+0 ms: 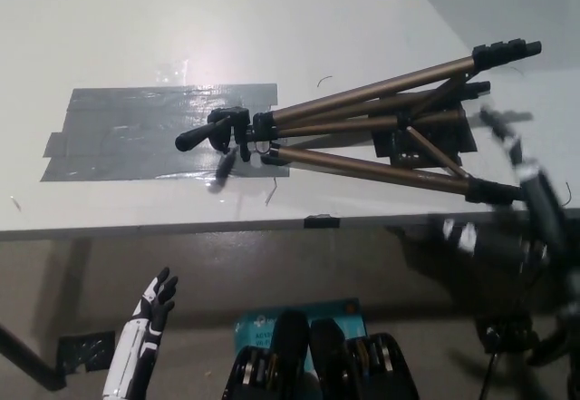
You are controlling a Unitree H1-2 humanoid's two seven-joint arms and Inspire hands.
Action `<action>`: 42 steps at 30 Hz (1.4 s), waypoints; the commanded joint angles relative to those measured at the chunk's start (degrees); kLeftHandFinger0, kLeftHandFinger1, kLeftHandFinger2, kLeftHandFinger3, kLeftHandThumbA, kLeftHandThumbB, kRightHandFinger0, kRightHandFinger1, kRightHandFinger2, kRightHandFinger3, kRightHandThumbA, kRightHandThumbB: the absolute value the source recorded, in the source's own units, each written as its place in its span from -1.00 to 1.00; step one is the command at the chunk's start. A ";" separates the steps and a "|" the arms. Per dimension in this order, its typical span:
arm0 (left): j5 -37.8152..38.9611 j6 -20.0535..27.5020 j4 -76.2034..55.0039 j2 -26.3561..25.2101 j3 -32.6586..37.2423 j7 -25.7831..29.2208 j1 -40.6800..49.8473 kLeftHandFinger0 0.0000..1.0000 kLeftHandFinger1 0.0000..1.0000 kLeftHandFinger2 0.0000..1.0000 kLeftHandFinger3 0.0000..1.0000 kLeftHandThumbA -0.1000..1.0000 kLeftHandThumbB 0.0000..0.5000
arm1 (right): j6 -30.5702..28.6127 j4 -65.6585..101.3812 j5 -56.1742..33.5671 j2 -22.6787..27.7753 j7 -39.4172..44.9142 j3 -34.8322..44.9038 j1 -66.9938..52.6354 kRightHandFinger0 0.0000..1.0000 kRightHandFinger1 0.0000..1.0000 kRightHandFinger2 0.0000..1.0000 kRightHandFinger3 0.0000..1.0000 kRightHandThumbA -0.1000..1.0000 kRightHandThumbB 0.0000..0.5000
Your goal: A tripod is kept on the middle of the desk infront of the robot and the robot grabs one of its legs to pick it up and hands it to a person
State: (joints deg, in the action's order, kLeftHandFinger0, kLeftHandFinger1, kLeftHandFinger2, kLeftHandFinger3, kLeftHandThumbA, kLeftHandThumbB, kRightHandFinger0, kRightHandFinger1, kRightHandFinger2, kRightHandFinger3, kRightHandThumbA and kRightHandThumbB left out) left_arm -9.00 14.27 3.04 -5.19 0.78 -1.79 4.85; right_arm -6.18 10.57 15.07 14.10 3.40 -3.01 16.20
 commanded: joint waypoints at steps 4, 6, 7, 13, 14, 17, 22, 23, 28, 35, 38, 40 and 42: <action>-1.31 2.19 -0.63 -0.19 0.48 1.00 0.18 1.00 1.00 1.00 1.00 1.00 -0.38 | 8.25 -10.04 21.04 3.18 -2.30 -4.73 16.24 1.00 1.00 1.00 1.00 0.93 0.80; -1.28 2.65 -0.38 -0.30 0.41 1.04 0.06 1.00 1.00 1.00 1.00 1.00 -0.43 | 9.83 -13.95 23.24 3.45 -1.84 -6.66 19.58 1.00 1.00 1.00 1.00 0.90 0.83; -1.18 2.93 -0.21 -0.35 0.37 1.04 0.02 1.00 1.00 1.00 1.00 1.00 -0.43 | 10.11 -15.74 24.01 3.53 -1.94 -7.44 20.79 1.00 1.00 1.00 1.00 0.90 0.84; -1.36 2.61 -0.70 -0.84 0.50 0.58 0.45 1.00 1.00 1.00 1.00 1.00 -0.47 | 12.88 -23.05 30.84 3.97 -2.61 -13.04 26.09 1.00 1.00 1.00 1.00 1.00 0.88; -1.39 2.82 -0.52 -0.87 0.53 0.58 0.39 1.00 1.00 1.00 1.00 1.00 -0.45 | 13.65 -23.76 31.55 3.72 -2.69 -13.80 26.82 1.00 1.00 1.00 1.00 1.00 0.89; -1.72 2.65 -0.49 -1.22 0.48 0.53 0.23 1.00 1.00 1.00 1.00 1.00 -0.43 | 15.94 -26.61 34.02 2.83 -3.00 -16.17 29.20 1.00 1.00 1.00 1.00 1.00 0.92; -1.14 2.21 -1.01 -0.99 0.80 -0.02 0.75 1.00 1.00 1.00 1.00 1.00 -0.47 | 18.08 -28.72 36.25 2.32 -3.91 -18.26 30.71 1.00 1.00 1.00 1.00 1.00 0.91; -1.16 2.30 -0.89 -1.15 0.79 -0.08 0.53 1.00 1.00 1.00 1.00 1.00 -0.46 | 18.74 -29.09 36.47 2.08 -3.74 -18.47 31.26 1.00 1.00 1.00 1.00 1.00 0.88; -2.30 1.68 -1.31 -1.59 1.21 -0.03 0.50 1.00 1.00 1.00 1.00 1.00 -0.45 | 21.43 -29.65 39.15 1.45 -4.11 -20.25 32.50 1.00 1.00 1.00 1.00 1.00 0.83; -1.88 1.26 -1.47 -1.92 1.72 -0.23 0.04 1.00 1.00 1.00 1.00 0.96 -0.46 | 23.26 -30.06 42.88 1.45 -5.22 -21.89 34.56 1.00 1.00 1.00 1.00 1.00 0.80; -1.96 0.88 -1.56 -2.25 1.72 -0.28 -0.23 1.00 1.00 1.00 1.00 0.97 -0.45 | 22.90 -30.96 44.06 1.33 -6.40 -22.47 35.56 1.00 1.00 1.00 1.00 1.00 0.79; -2.14 1.12 -1.41 -2.35 1.79 -0.20 -0.27 1.00 1.00 1.00 1.00 0.98 -0.45 | 23.26 -31.14 44.57 1.20 -6.19 -22.62 35.68 1.00 1.00 1.00 1.00 1.00 0.79; -2.13 1.08 -1.61 -2.57 1.93 -0.39 -0.21 1.00 1.00 1.00 1.00 0.99 -0.46 | 23.18 -33.34 45.01 0.84 -6.78 -23.19 36.26 1.00 1.00 1.00 1.00 1.00 0.74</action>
State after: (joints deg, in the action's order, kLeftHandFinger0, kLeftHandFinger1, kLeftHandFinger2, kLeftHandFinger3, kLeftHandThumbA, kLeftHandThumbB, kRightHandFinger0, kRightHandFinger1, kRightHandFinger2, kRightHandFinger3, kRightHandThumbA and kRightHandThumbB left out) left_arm -10.72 14.26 3.45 -6.68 2.44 -1.90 4.74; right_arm 15.36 -20.98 56.42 15.36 -0.25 -25.55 47.92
